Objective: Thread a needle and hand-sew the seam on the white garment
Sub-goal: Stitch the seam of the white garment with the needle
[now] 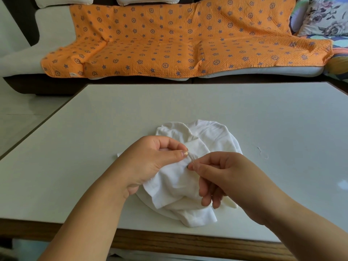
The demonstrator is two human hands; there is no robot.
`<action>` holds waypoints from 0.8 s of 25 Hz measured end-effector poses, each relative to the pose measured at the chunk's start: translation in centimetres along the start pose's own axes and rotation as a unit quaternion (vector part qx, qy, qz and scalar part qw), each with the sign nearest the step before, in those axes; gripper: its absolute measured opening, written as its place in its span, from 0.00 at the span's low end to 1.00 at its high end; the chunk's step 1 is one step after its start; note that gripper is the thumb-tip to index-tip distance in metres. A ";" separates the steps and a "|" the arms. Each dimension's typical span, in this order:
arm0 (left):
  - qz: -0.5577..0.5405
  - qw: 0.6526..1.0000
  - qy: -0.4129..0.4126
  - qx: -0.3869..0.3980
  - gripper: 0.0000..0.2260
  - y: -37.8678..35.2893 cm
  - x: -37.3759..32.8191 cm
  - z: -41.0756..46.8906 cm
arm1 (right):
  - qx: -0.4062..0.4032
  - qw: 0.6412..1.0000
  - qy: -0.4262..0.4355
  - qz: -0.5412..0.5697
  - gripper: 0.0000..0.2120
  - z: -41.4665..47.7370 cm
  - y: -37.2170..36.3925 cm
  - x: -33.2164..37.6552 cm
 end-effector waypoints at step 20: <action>0.010 0.999 -0.032 0.013 0.05 -1.2 -0.7 -0.5 | -0.060 0.997 0.051 -0.011 0.08 0.0 0.0 -0.2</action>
Point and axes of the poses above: each hand's wrist, its own z-axis towards the middle knuckle, its own y-axis out of the back of the hand, x = y × z, the point moved 3 cm from there along z, towards the middle knuckle, and after that the axes turned 8 degrees about z, right-handed, at the moved point
